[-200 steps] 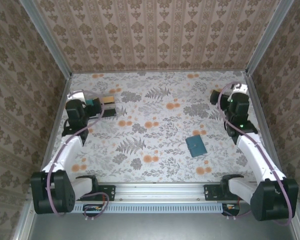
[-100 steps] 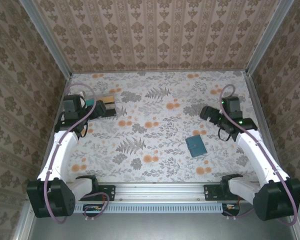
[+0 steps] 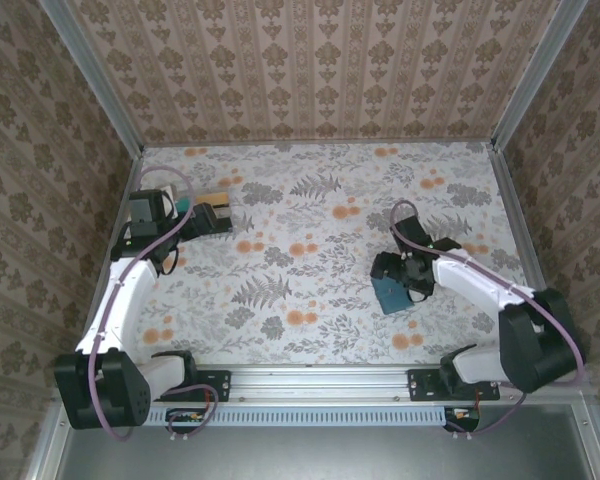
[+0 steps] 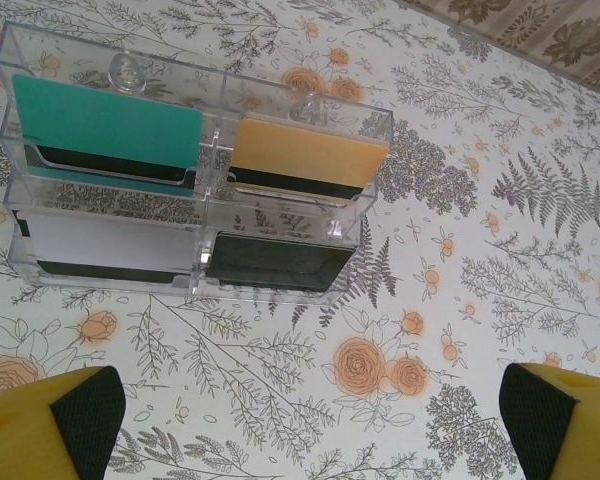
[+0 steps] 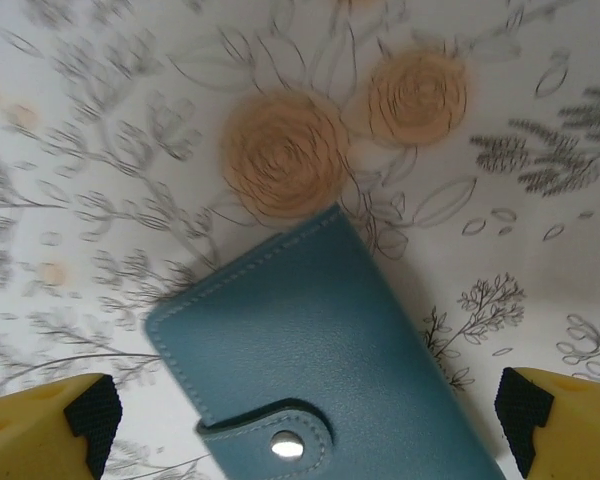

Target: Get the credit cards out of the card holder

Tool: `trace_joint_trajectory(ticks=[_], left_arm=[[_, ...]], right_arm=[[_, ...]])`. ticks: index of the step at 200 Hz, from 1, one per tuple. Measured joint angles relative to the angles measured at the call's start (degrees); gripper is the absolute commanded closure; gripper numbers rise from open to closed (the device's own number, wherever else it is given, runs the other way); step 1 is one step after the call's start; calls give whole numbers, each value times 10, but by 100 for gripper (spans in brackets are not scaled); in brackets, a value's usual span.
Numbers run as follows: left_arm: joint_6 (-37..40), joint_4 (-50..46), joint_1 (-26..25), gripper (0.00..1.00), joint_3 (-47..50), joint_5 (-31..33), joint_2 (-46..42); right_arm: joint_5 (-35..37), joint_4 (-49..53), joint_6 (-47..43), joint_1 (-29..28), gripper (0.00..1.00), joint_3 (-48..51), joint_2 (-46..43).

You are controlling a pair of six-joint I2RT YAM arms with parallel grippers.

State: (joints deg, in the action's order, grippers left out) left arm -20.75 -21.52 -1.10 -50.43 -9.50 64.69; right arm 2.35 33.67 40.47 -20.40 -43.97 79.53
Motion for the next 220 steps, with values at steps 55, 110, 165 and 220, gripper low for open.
trace_joint_trajectory(ticks=[55,110,165,220], left_arm=[[4,-18,0,0,-6,-6,19],[4,-26,-4,0,-6,-18,33],[4,-32,-18,0,-10,-52,69],[1,-33,-18,0,-18,-70,80]], right_arm=[[36,17,26,-74,4,-82,130],[-10,-6,21,-162,8,-203,236],[-30,-20,-2,-240,8,-298,286],[37,76,-28,-290,2,-301,266]])
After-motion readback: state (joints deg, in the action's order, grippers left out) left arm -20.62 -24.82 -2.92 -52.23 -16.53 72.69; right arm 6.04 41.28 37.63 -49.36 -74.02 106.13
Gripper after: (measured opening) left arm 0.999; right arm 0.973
